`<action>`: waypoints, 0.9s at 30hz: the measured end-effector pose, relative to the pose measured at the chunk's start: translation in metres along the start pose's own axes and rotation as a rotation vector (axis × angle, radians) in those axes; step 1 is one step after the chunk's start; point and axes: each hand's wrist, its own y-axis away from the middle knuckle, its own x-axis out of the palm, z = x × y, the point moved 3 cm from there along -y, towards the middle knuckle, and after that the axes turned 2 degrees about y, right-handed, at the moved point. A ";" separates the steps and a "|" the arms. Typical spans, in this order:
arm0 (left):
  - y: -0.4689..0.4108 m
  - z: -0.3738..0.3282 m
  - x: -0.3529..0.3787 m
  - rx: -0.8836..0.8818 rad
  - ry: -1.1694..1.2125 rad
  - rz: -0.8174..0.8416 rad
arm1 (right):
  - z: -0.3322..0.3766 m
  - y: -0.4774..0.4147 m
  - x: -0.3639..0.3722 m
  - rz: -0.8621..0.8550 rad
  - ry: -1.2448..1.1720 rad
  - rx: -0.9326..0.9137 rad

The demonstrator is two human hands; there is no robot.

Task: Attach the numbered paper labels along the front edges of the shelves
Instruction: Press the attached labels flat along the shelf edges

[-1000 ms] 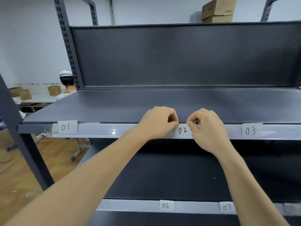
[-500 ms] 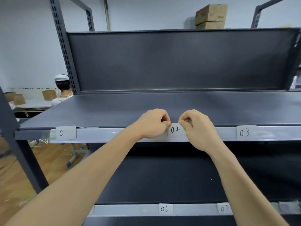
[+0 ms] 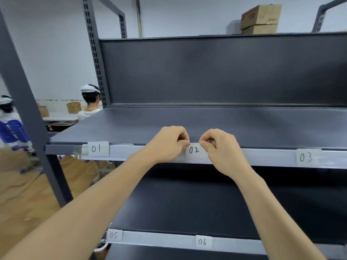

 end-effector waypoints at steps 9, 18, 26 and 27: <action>0.016 0.010 0.011 0.157 0.004 -0.136 | -0.007 0.016 0.006 -0.077 0.099 -0.156; 0.024 0.010 0.015 0.206 -0.006 -0.185 | -0.018 0.027 0.009 -0.130 0.120 -0.215; 0.123 0.038 0.086 0.224 -0.052 -0.649 | -0.071 0.126 0.042 -0.315 0.048 -0.088; 0.134 0.051 0.110 0.162 -0.031 -0.553 | -0.089 0.141 0.058 -0.262 0.056 -0.015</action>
